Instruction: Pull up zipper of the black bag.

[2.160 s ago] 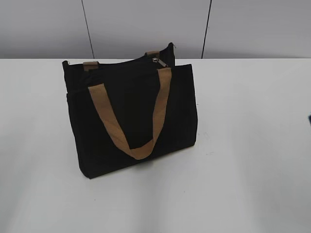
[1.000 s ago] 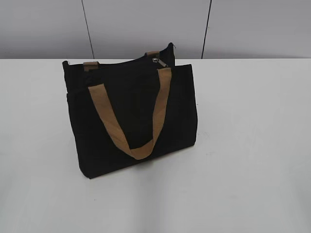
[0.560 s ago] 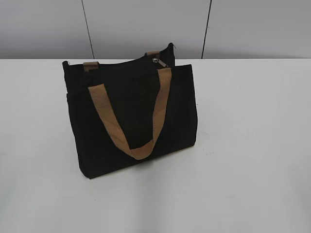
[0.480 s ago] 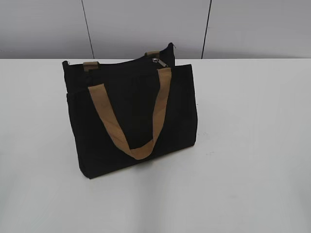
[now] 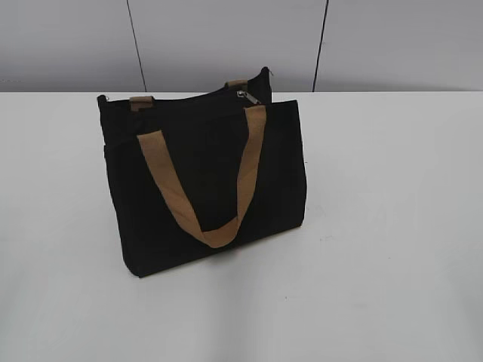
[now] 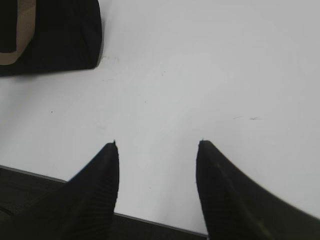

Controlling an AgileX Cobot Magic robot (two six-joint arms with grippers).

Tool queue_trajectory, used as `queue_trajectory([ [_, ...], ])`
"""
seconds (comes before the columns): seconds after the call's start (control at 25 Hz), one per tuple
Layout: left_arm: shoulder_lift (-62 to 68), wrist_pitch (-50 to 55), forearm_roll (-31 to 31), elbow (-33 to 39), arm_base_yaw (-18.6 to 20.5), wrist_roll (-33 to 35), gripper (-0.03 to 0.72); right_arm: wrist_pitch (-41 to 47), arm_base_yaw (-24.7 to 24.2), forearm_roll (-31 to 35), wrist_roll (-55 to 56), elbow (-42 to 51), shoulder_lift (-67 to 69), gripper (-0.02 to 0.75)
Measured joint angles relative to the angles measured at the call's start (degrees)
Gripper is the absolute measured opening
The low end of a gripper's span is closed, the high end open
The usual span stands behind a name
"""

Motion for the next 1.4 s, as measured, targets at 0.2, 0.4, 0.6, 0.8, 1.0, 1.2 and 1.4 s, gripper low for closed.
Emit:
queue_trajectory([
  [0.2, 0.0, 0.0, -0.02, 0.0, 1.48, 0.0, 0.323, -0.05, -0.45, 0.06, 0.0, 0.0, 0.0, 0.39],
  [0.4, -0.08, 0.0, -0.02, 0.0, 4.98, 0.04, 0.298, -0.05, -5.32, 0.12, 0.0, 0.0, 0.0, 0.39],
  [0.6, -4.03, 0.0, -0.02, 0.0, 8.38, 0.04, 0.274, -0.05, -9.37, 0.12, 0.0, 0.0, 0.0, 0.39],
  [0.8, -5.63, 0.0, -0.07, 0.0, 11.9, 0.04, 0.268, -0.05, -10.55, 0.17, 0.0, 0.0, 0.0, 0.39],
  [1.0, -5.63, 0.0, -0.07, 0.06, 12.62, 0.04, 0.267, -0.05, -10.61, 0.17, -0.07, 0.0, 0.0, 0.39],
  [1.2, -5.63, 0.0, -0.07, 0.06, 13.83, 0.04, 0.267, -0.05, -10.61, 0.17, -0.01, 0.0, 0.0, 0.39],
  [1.4, -5.63, 0.0, -0.07, 0.06, 14.23, 0.04, 0.267, -0.05, -10.61, 0.17, -0.02, 0.0, 0.0, 0.39],
])
